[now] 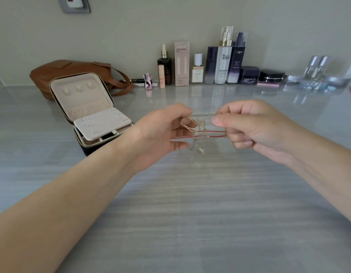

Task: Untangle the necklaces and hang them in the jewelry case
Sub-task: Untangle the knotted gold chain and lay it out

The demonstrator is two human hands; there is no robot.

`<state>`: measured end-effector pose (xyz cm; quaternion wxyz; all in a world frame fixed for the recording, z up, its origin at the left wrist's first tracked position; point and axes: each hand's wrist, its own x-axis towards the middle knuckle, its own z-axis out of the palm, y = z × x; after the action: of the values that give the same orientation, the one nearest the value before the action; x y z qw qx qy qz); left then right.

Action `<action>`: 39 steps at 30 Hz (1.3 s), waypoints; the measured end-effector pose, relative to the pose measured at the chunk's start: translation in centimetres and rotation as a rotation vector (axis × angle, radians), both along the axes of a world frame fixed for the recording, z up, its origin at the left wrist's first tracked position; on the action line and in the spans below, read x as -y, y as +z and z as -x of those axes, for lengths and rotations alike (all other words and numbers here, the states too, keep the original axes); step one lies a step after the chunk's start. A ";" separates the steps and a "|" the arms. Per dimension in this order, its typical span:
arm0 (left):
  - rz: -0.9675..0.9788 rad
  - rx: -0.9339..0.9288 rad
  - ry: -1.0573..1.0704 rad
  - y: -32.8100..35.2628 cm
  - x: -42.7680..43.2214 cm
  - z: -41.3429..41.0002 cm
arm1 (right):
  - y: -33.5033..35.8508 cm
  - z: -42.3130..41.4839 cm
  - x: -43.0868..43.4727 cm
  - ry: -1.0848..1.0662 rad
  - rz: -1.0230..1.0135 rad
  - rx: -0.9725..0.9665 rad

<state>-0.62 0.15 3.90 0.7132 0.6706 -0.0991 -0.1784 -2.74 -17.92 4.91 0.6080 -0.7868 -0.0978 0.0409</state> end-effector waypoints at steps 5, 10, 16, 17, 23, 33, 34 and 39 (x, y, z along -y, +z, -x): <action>0.156 -0.085 0.019 0.7 -0.3 0.2 | -0.1 -0.1 0.1 -0.026 0.014 -0.053; 0.177 -0.112 0.018 0.7 -0.4 0.2 | -0.2 -0.2 -0.1 -0.064 0.012 -0.080; 0.166 -0.148 0.048 0.5 0.0 0.5 | 0.0 -0.3 -0.1 -0.089 0.019 -0.131; 0.169 -0.157 0.049 0.5 0.1 0.6 | 0.0 -0.3 -0.1 -0.076 0.032 -0.128; 0.191 -0.224 0.075 0.5 0.2 0.9 | -0.1 -0.1 -0.4 -0.059 0.056 -0.135; -0.200 -0.070 0.048 0.1 -0.1 0.4 | -0.6 -0.4 0.1 -0.036 0.234 -0.180; -0.260 -0.031 0.048 0.0 -0.1 0.3 | -0.8 -0.4 0.1 -0.040 0.286 -0.172; -0.483 0.102 0.074 0.1 -0.1 0.6 | -0.8 -0.5 0.3 -0.086 0.402 -0.156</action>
<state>-1.25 0.25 4.04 0.5326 0.8327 -0.0646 -0.1367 -2.22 -18.20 4.15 0.4458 -0.8901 -0.0066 0.0944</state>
